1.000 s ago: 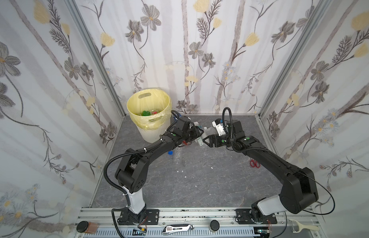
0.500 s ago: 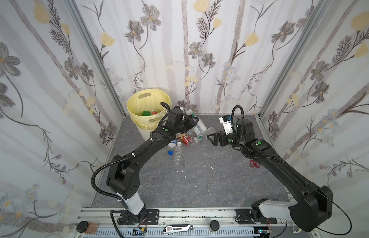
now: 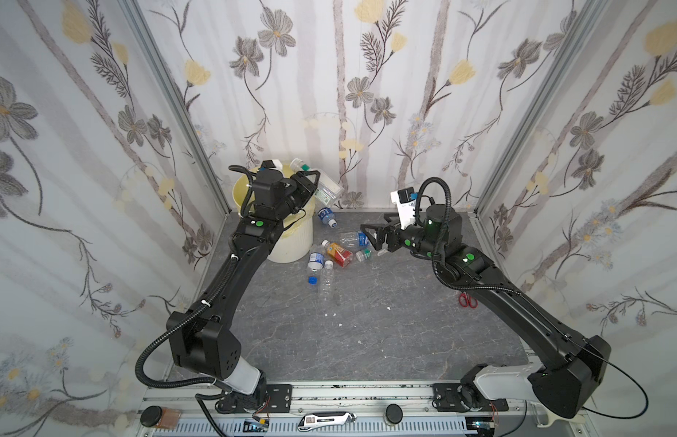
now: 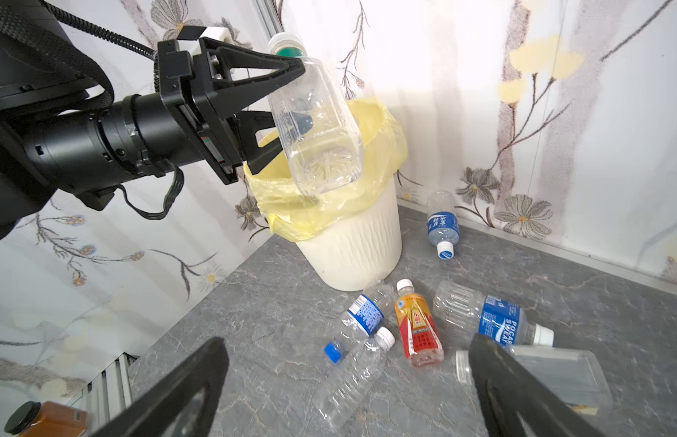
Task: Throw the plastic bottles in the bin
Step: 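Carry the green-labelled bottle over the bin with the left gripper while the right gripper releases, then open the left gripper over the bin while the right gripper moves to the pile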
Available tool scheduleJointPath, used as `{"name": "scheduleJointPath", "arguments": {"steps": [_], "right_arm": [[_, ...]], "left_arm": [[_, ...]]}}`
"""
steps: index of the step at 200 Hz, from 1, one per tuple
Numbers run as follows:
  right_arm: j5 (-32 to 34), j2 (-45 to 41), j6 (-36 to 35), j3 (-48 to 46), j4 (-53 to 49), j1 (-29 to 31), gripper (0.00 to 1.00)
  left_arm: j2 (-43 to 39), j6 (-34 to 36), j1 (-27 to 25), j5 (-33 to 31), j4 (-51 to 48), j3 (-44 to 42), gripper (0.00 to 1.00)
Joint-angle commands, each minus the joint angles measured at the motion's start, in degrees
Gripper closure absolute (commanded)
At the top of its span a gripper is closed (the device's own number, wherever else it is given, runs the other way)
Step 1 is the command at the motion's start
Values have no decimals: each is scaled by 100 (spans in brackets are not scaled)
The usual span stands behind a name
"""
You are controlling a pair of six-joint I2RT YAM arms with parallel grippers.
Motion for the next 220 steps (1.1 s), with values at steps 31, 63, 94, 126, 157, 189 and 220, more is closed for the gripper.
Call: {"name": "scheduleJointPath", "arguments": {"steps": [31, 63, 94, 126, 157, 189, 220], "right_arm": [[543, 913, 294, 962, 512, 526, 0], [546, 1290, 312, 1512, 361, 741, 0], [565, 1327, 321, 1594, 299, 781, 0], [671, 1305, 252, 1562, 127, 781, 0], [697, 1304, 237, 1463, 126, 778, 0], [568, 1379, 310, 1455, 137, 776, 0], [662, 1333, 277, 1346, 123, 773, 0]], "left_arm": [[-289, -478, 881, -20, 66, 214, 52], [-219, -737, 1360, 117, 68, 803, 52], [-18, -876, 1550, 130, 66, 1831, 52], [174, -978, 1615, 148, 66, 2355, 51], [295, -999, 1633, 84, 86, 1776, 48], [1055, -1215, 1780, 843, 75, 1182, 20], [525, -1079, 1613, 732, 75, 888, 0]]}}
